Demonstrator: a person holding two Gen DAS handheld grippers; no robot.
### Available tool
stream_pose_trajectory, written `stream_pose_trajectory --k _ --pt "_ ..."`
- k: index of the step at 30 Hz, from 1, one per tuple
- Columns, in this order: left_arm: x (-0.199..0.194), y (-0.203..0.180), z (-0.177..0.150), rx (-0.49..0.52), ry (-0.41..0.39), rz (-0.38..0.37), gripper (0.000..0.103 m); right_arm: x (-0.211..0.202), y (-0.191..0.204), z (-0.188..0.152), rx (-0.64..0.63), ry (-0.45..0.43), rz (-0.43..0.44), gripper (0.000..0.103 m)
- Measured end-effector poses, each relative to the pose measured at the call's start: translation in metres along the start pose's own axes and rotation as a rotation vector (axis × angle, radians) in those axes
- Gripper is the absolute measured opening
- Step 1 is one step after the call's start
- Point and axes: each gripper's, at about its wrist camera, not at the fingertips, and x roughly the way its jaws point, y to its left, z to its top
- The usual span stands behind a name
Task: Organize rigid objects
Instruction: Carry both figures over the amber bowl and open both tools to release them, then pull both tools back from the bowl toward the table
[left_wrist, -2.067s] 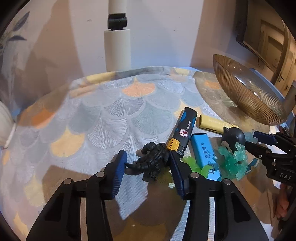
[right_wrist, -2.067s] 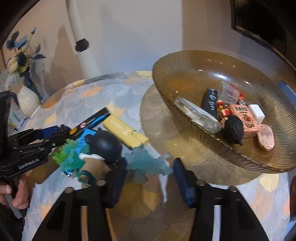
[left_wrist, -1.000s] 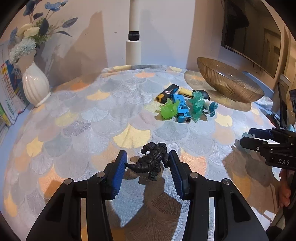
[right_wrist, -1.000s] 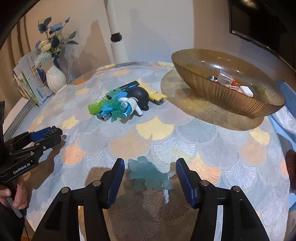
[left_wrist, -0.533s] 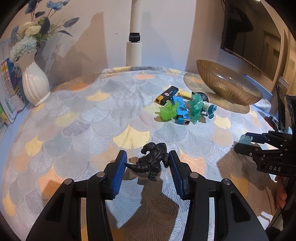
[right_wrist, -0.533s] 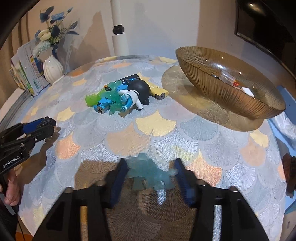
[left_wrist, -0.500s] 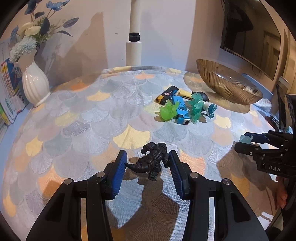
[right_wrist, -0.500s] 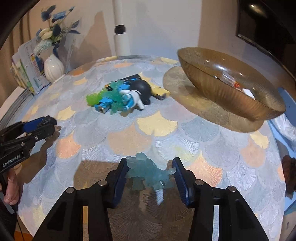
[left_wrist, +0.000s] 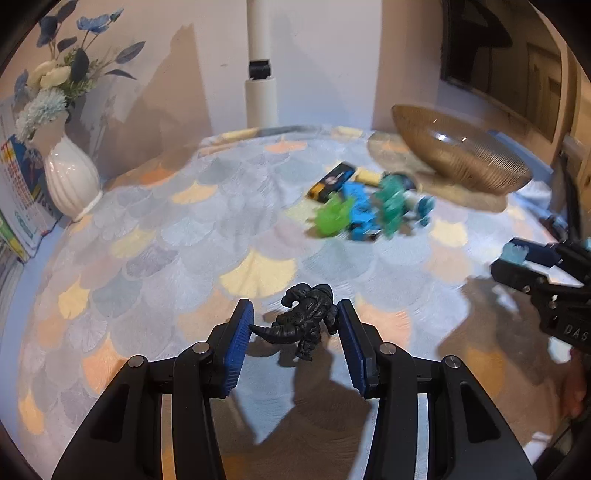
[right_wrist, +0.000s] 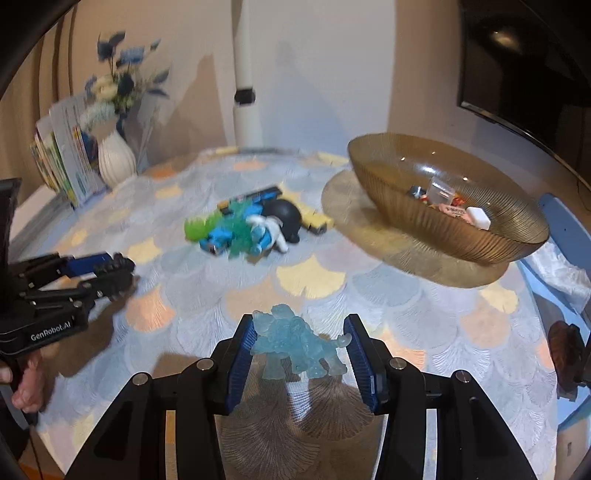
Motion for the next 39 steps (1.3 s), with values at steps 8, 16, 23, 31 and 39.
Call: stream_pose_trajectory --k 8,16,23,31,39 --pt "-0.034 -0.036 0.056 0.012 -0.093 -0.124 0.043 -0.066 -0.069 0.031 0.225 -0.170 0.045 0.048" --pt "-0.029 -0.098 0.152 0.038 -0.143 -0.293 0.043 -0.090 -0.156 0.073 0.426 -0.215 -0.072 0.048" --pt "0.033 -0.161 0.176 0.067 -0.047 -0.338 0.063 -0.030 -0.177 0.097 0.435 -0.058 -0.096 0.053" --pt "0.021 -0.138 0.170 0.061 -0.095 -0.285 0.074 -0.049 -0.165 0.077 0.426 -0.092 -0.055 0.058" --pt "-0.049 -0.061 0.110 -0.013 -0.160 -0.204 0.087 -0.006 -0.046 0.026 0.200 0.125 0.101 0.084"
